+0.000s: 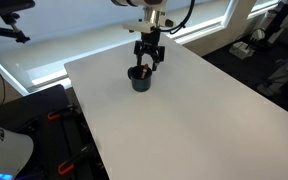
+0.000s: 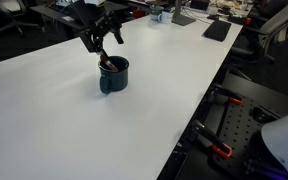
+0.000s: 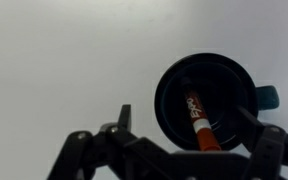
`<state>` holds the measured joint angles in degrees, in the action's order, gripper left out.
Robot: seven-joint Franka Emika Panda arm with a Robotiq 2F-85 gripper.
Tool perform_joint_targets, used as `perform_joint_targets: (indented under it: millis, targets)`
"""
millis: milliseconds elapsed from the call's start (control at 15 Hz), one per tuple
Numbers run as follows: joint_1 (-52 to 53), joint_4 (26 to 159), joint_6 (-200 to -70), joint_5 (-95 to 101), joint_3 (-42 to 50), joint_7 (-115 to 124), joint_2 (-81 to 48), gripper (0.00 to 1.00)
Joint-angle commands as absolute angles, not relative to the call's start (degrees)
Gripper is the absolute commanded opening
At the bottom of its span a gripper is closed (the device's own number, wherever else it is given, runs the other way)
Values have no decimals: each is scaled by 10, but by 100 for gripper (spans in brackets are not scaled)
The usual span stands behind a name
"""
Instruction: Remove the marker from the mug cup
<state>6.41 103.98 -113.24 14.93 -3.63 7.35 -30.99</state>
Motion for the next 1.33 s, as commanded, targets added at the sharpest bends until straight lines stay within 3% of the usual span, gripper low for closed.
perform_joint_targets:
  millis: [0, 67, 1000, 1067, 1133, 1267]
  targets:
    - [68, 974, -1103, 127, -42, 12, -361, 100]
    - [72, 1016, -1131, 135, -31, 39, -335, 100]
    - [87, 977, -1129, 142, -29, 38, -365, 100]
    - [88, 977, -1129, 142, -29, 38, -366, 96]
    - [89, 977, -1128, 142, -29, 36, -367, 74]
    - [91, 976, -1128, 142, -28, 38, -367, 69]
